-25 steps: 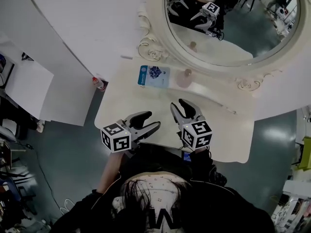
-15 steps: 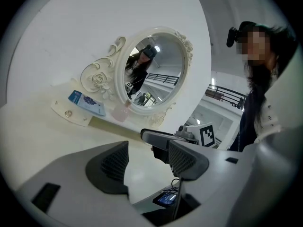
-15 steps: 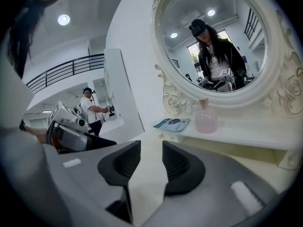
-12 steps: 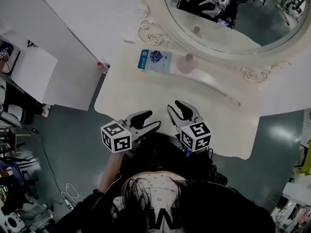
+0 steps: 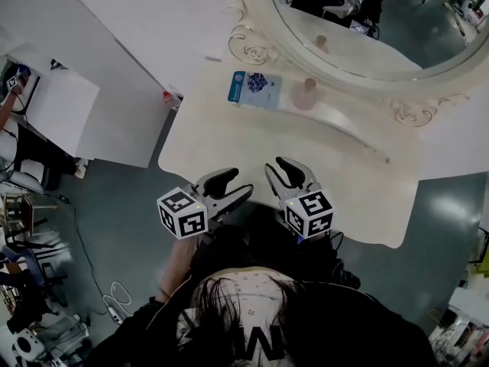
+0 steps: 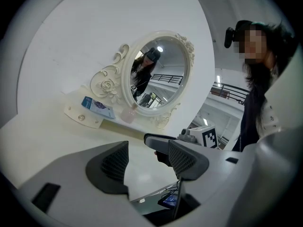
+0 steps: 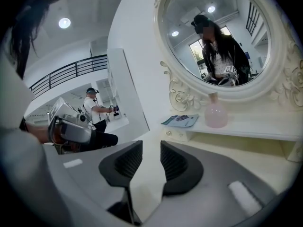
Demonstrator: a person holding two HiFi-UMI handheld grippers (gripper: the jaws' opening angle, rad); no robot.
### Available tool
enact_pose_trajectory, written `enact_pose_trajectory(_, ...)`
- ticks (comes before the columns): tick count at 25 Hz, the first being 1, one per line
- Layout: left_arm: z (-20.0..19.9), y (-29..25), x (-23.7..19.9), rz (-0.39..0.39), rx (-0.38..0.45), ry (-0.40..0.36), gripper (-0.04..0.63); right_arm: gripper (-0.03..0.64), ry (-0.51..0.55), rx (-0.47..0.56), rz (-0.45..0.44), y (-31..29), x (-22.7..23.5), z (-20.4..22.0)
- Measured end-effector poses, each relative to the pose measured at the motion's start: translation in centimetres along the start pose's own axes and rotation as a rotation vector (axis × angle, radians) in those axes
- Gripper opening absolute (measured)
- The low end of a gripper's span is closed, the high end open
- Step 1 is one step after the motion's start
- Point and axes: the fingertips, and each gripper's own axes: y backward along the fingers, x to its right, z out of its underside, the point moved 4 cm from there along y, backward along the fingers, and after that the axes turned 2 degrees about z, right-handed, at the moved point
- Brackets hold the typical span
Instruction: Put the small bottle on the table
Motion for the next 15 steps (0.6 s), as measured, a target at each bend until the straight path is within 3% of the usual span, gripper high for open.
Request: enact_pose_trajectory(15,0.8,10.8,-1.0,0.032,0.069,-0.036,0.264,0.037,0.066,0.039,0.020,-1.6,-11.5,0.3)
